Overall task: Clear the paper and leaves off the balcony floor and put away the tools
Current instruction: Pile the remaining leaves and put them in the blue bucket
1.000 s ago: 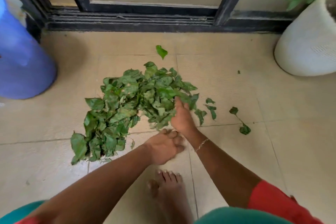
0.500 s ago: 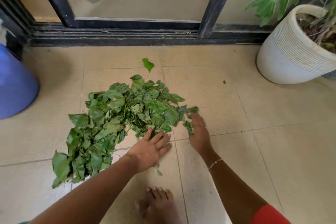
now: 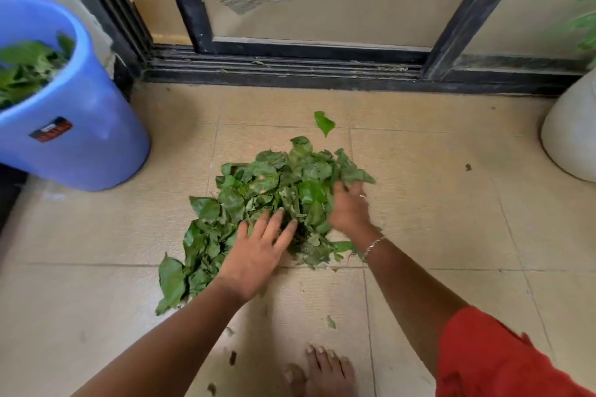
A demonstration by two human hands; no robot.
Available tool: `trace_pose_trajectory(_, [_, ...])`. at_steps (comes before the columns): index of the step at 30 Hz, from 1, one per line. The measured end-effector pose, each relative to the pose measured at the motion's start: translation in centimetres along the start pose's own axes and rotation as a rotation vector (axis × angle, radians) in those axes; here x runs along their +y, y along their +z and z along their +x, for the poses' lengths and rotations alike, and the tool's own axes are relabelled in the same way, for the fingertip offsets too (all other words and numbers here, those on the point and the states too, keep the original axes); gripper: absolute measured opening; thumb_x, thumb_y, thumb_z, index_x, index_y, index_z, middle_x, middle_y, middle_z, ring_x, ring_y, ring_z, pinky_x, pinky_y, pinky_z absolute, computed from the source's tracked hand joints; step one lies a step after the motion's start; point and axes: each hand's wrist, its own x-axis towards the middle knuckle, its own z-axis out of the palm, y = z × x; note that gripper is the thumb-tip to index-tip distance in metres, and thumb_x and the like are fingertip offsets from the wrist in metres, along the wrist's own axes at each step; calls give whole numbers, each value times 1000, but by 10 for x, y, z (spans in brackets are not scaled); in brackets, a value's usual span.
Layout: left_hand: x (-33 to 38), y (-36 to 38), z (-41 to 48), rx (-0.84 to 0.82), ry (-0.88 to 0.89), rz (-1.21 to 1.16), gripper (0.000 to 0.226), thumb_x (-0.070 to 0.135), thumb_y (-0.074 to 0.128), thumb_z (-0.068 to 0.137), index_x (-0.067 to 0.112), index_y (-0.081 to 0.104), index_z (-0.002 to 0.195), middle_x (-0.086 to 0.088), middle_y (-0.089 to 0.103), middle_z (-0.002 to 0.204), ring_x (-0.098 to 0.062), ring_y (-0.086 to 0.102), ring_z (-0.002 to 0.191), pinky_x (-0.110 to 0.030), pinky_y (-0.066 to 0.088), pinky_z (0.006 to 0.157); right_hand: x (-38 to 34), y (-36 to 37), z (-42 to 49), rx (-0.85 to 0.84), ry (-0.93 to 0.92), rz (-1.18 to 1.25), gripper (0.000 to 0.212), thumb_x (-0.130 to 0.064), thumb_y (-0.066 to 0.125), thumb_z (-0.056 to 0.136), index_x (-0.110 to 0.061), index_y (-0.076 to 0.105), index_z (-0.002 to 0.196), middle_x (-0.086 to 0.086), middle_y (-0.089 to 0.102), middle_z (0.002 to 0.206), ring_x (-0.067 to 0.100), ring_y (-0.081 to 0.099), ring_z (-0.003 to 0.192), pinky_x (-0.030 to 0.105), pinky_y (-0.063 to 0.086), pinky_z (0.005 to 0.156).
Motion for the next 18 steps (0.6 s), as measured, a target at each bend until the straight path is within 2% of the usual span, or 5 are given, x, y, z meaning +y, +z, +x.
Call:
trace_pose_trajectory(4, [-20, 10, -4, -19, -147, -43, 95, 27, 54, 93, 18, -25, 144, -15, -15, 156, -34, 0, 144, -52, 20, 111, -49, 5, -9, -146, -224, 45, 85, 6, 52, 84, -31, 12, 148, 14, 13, 149, 34, 42, 124, 36, 46, 93])
trace_pose_trajectory(8, [-34, 15, -7, -44, -252, -83, 105, 50, 55, 87, 17, -28, 142, -14, -13, 156, -34, 0, 144, -51, 19, 114, -7, -10, -14, -25, -140, 258, 77, 11, 47, 83, -32, 27, 144, 13, 29, 144, 20, 58, 88, 19, 44, 51])
trace_pose_trajectory(13, [-50, 20, -5, -83, -405, -153, 114, 54, 64, 77, 15, -19, 146, -18, -4, 156, -36, 4, 144, -48, 17, 116, 71, 2, -35, 89, 258, 53, 67, -10, 55, 87, -14, 22, 146, 26, 39, 128, 38, 50, 109, 37, 47, 85])
trace_pose_trajectory(15, [-54, 24, -1, -140, -443, -210, 124, 56, 68, 71, 13, -22, 145, -20, -11, 155, -38, -4, 144, -48, 14, 116, 63, 17, -39, 48, 85, 151, 63, -2, 56, 85, -12, 32, 142, 22, 43, 127, 34, 55, 101, 36, 53, 80])
trace_pose_trajectory(18, [-57, 23, 4, -221, -452, -315, 129, 53, 72, 65, 13, -22, 145, -19, -18, 154, -37, -9, 143, -46, 25, 113, 36, 8, -24, 86, -85, 385, 53, 13, 44, 85, -12, 49, 132, 8, 48, 125, 20, 55, 76, 21, 46, 51])
